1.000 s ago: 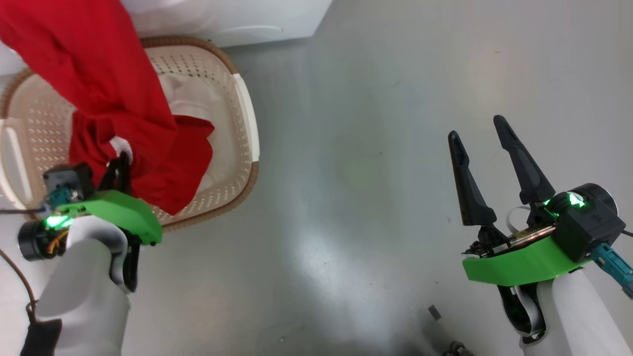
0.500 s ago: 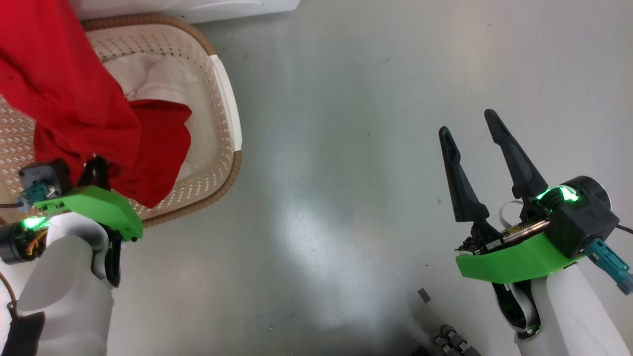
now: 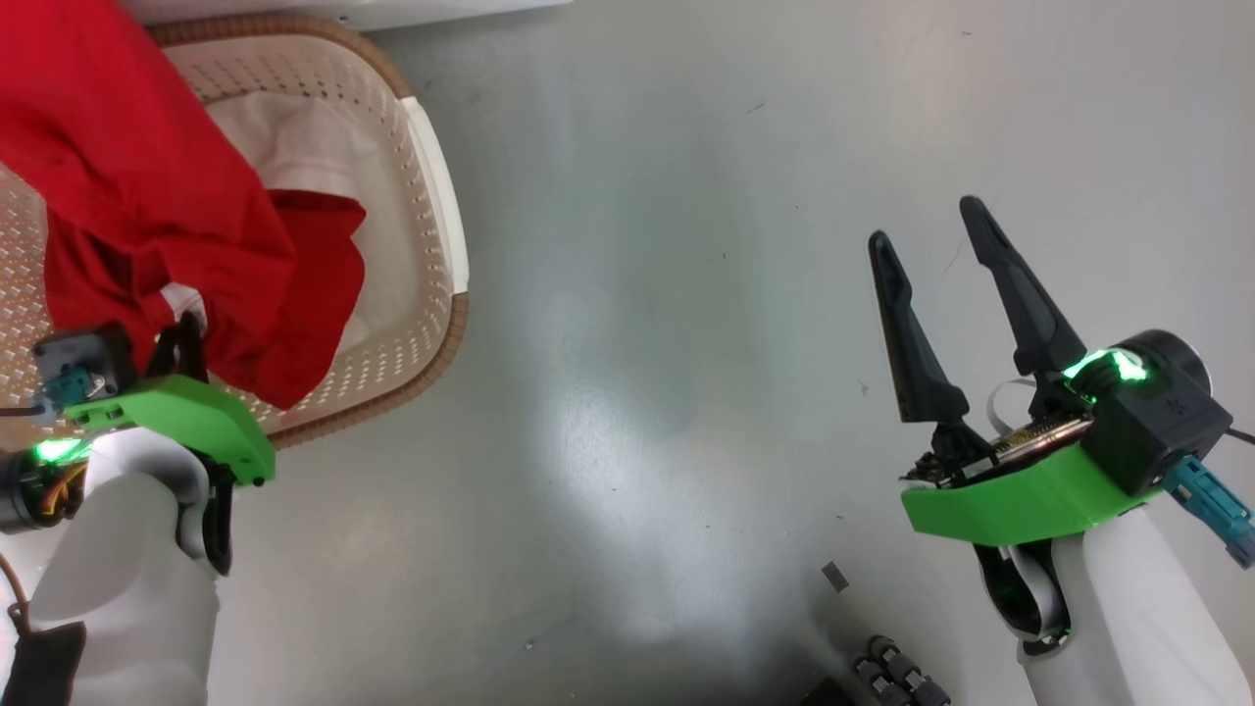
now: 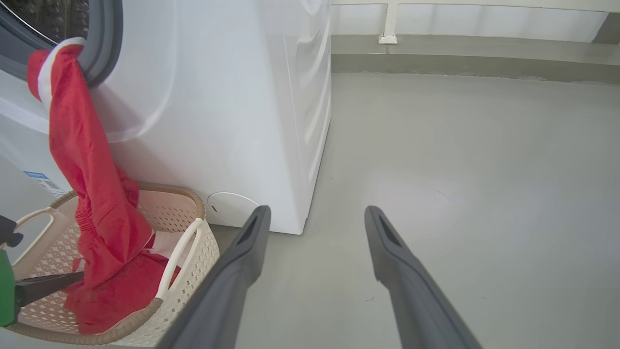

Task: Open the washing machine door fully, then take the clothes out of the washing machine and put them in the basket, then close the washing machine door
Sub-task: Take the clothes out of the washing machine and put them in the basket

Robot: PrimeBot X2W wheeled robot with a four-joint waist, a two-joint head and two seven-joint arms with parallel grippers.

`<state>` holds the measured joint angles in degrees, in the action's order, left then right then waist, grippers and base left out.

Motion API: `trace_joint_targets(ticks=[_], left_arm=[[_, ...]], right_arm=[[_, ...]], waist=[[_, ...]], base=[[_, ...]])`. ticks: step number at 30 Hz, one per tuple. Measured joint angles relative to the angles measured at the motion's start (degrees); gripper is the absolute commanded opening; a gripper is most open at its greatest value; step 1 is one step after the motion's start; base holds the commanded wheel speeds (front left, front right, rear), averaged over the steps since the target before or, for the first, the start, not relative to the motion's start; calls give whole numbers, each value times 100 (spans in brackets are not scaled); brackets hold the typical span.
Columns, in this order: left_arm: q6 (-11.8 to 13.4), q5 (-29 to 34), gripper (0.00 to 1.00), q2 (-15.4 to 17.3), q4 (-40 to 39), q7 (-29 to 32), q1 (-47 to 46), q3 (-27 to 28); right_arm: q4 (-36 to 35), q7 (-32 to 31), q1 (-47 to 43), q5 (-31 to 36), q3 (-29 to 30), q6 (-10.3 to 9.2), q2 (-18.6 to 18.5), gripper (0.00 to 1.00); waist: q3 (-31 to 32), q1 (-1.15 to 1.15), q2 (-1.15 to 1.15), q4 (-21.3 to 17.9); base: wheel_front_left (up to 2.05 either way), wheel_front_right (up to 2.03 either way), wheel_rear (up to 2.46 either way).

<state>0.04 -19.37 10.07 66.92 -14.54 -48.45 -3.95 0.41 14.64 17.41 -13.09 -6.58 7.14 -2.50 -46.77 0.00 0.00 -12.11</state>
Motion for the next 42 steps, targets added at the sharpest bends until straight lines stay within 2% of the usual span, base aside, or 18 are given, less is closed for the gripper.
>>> trace_joint_targets(ticks=[6,7,8,9,10,11,12,26,35,42], left_arm=[[2,77,0,-4,-34,0,0,2],[4,77,7,-4,-33,0,1,4],[21,87,29,-3,-34,0,1,3],[47,108,44,-3,-35,0,2,3],[52,129,73,-4,-37,0,2,4],[52,127,91,-8,-41,0,3,5],[51,127,98,-8,-53,0,6,9],[-113,158,100,-24,-838,0,298,291],[-263,127,100,-76,-1929,0,636,588],[-369,124,100,-238,-2833,-1,993,831]], right_arm=[[23,0,51,-14,-7,0,0,100],[31,0,51,-15,-8,0,0,100],[41,0,52,-30,-9,0,0,100],[48,0,52,-64,-9,0,0,100],[52,0,52,-70,-9,0,0,100],[53,0,52,-70,-9,0,0,100],[53,0,53,-70,-9,0,0,100],[71,0,42,-144,23,0,-1,100],[68,0,25,-144,54,0,-8,100],[66,0,17,-144,66,0,-20,100]], waist=[[35,0,0,-16],[44,0,0,-17],[53,0,0,-18],[64,0,0,-20],[75,0,0,-21],[86,0,0,-20],[97,0,0,-18],[297,0,0,120],[408,0,0,243],[487,0,0,302]], base=[[0,0,0],[0,0,0],[0,0,0],[0,0,0],[0,0,0],[0,0,0],[0,0,0],[0,0,0],[0,0,0],[0,0,0]])
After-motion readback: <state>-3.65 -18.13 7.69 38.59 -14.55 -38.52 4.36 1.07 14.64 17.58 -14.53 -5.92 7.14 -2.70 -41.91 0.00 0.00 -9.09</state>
